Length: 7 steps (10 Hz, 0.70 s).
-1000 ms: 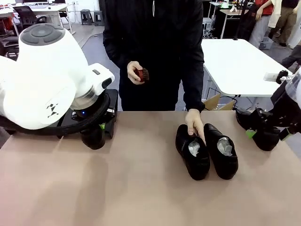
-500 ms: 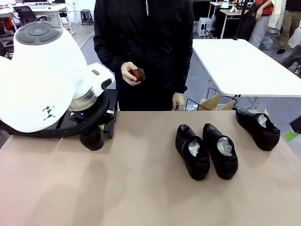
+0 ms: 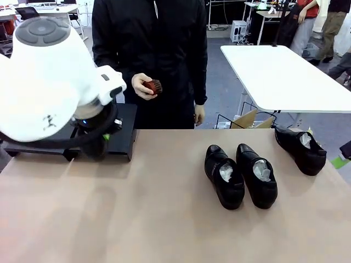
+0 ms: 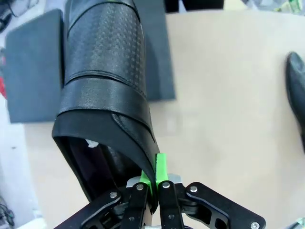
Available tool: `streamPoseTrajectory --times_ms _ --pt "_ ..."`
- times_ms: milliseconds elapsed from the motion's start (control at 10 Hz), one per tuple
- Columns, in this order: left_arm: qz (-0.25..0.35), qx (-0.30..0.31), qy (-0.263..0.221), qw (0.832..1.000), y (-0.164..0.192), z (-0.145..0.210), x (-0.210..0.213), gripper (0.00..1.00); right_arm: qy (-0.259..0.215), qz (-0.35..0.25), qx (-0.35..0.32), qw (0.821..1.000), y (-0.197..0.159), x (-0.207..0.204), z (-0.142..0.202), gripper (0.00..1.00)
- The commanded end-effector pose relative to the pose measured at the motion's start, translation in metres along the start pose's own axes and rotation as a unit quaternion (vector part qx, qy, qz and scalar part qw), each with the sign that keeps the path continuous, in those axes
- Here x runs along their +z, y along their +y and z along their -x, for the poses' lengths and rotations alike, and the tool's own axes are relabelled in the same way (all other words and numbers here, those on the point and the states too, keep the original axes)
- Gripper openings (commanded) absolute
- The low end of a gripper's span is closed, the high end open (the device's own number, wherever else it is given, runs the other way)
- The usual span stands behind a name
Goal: Organize the shoes by placing them on the stand.
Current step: Place the Shoe from the middle of the table onto the Shoes Stand.
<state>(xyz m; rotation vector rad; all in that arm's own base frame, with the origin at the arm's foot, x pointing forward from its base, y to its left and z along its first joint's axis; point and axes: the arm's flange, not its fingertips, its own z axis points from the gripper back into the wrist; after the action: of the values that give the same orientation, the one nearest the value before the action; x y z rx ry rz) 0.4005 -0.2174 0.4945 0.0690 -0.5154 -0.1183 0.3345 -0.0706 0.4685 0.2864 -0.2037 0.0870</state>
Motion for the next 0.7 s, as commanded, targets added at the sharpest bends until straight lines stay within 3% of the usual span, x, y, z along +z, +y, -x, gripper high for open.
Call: streamPoseTrajectory --times_ms 0,300,600 --pt "-0.042 -0.035 -0.04 0.998 0.018 -0.045 -0.02 0.0 -0.003 0.005 0.006 1.0 -0.001 0.003 0.001 1.0" --pt "-0.015 -0.018 -0.018 1.0 0.038 -0.062 -0.07 0.0 -0.003 0.005 0.006 1.0 -0.001 0.003 0.001 1.0" --pt "-0.031 -0.022 -0.019 0.999 0.044 -0.064 -0.112 0.0 -0.003 0.005 0.006 1.0 -0.001 0.003 0.001 1.0"
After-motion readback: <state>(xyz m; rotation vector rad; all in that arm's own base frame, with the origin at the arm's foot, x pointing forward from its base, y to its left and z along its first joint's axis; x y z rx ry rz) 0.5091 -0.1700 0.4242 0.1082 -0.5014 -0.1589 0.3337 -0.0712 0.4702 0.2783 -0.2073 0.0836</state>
